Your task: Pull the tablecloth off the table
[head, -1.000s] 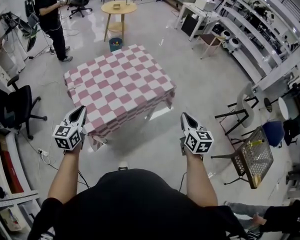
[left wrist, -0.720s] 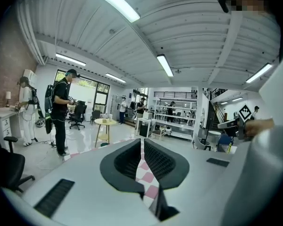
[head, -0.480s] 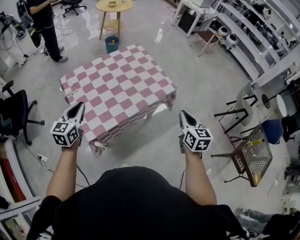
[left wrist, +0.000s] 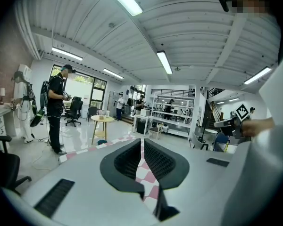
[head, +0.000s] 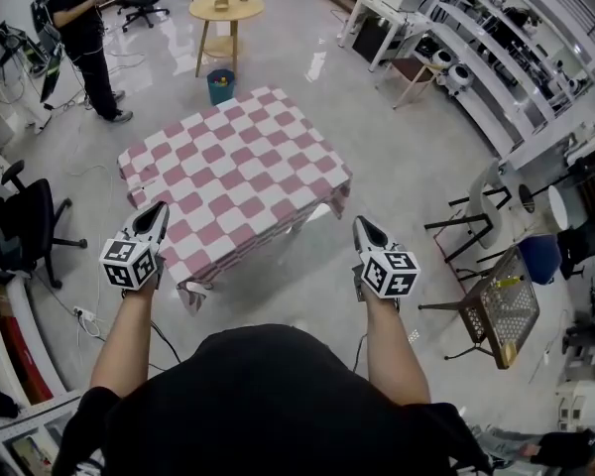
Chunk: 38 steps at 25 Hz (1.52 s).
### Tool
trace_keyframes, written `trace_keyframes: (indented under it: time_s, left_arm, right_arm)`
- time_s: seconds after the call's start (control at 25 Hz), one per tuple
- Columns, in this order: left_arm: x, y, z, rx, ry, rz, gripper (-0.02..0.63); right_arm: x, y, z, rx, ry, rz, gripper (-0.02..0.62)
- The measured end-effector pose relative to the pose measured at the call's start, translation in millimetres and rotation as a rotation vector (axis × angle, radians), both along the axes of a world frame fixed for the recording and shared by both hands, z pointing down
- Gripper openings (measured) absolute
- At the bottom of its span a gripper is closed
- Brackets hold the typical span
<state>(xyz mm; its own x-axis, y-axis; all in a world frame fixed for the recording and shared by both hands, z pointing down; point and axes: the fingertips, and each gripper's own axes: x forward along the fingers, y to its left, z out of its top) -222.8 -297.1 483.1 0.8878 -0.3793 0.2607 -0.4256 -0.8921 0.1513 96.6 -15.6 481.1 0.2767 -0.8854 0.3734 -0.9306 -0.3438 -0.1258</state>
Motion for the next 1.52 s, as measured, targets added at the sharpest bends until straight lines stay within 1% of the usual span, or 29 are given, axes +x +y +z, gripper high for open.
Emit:
trace_keyframes:
  time_s: [0.28,0.56,0.8,1.04,1.24,1.36,1.52]
  left_arm:
    - [13,-5,13,-0.010,-0.016,-0.007,0.040]
    - [48,-14,13,0.000,-0.030,-0.017,0.040]
    - [95,-26,16,0.001,-0.049,-0.045,0.040]
    - [152,-41,15,-0.003,-0.037,-0.098,0.040]
    - [198,-44,10,0.004,-0.045,-0.128,0.040]
    - [217,-45,11,0.001,-0.052,-0.157,0.040]
    - [232,-42,11,0.002,-0.065,-0.208,0.040]
  right_arm:
    - [16,-4,8,-0.010,-0.002,-0.008,0.028]
    - [58,-18,9,-0.004,0.001,-0.022,0.028]
    - [111,-36,15,-0.008,-0.008,-0.054,0.028]
    - [182,-51,24,-0.015,-0.020,-0.074,0.028]
    - [230,-69,36,-0.021,-0.040,-0.117,0.028]
    - [253,-80,44,-0.024,-0.055,-0.150,0.028]
    - [281,-97,50,-0.022,-0.065,-0.201,0.028]
